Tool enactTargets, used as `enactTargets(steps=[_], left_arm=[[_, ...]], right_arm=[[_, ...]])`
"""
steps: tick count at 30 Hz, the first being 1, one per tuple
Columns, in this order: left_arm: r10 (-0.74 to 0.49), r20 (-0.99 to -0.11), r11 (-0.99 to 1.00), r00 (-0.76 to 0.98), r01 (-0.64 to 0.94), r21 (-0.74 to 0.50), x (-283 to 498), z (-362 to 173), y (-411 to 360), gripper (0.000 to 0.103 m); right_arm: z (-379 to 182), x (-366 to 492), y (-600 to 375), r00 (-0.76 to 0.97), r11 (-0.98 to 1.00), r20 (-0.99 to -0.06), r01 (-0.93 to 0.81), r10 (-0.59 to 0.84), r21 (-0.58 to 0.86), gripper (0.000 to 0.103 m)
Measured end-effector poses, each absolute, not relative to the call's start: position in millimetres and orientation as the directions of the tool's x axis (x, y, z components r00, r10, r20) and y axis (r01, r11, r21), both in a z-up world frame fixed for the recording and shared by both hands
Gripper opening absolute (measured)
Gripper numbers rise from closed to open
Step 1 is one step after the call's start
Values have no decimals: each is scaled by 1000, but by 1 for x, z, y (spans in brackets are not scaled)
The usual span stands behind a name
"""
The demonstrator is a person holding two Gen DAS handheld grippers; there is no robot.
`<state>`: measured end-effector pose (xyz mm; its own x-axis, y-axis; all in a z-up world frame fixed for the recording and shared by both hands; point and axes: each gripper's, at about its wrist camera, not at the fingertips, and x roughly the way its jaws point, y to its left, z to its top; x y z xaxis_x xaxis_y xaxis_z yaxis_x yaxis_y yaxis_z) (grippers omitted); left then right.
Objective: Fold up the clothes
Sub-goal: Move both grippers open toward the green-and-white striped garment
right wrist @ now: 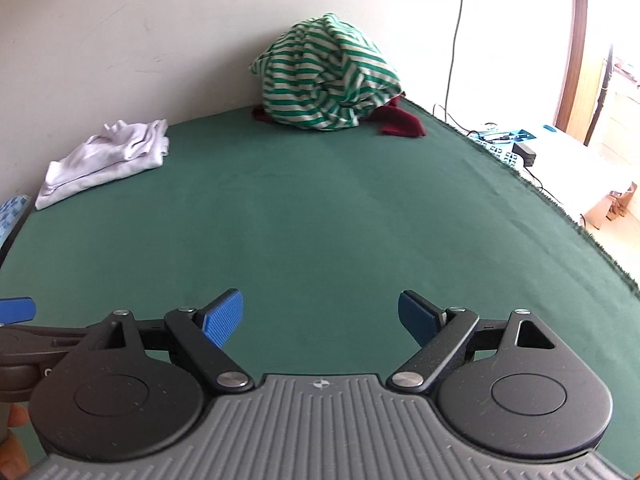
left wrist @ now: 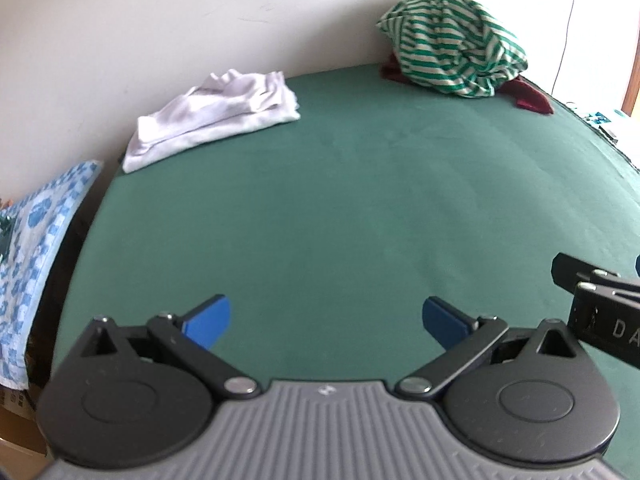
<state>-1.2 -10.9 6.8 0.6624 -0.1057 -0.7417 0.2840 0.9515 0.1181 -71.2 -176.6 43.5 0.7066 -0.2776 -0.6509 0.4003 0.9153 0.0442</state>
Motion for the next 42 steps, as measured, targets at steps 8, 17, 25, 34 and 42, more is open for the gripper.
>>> enactTargets(steps=[8,17,25,34,42], left_arm=[[-128,-747,935,652,331,129,-18,36,-84,102],[-88,-735,967,672,234,99,-14,44,-119,102],[-73,-700,951,711,262,167,-11,38,-127,102],[-196,-715,893,671,423,152,-21,34,-166,102],[-236,-758,852,608,504,139,-23,31,-198,102]], right_arm=[[46,-76,-223,719,941,-657,335,-228,41,87],[47,-76,-249,732,940,-655,327,-187,97,87],[45,-78,-262,717,912,-665,389,-211,130,87],[43,-98,-282,688,864,-660,490,-303,115,87],[41,-114,-298,643,814,-659,575,-390,78,87]])
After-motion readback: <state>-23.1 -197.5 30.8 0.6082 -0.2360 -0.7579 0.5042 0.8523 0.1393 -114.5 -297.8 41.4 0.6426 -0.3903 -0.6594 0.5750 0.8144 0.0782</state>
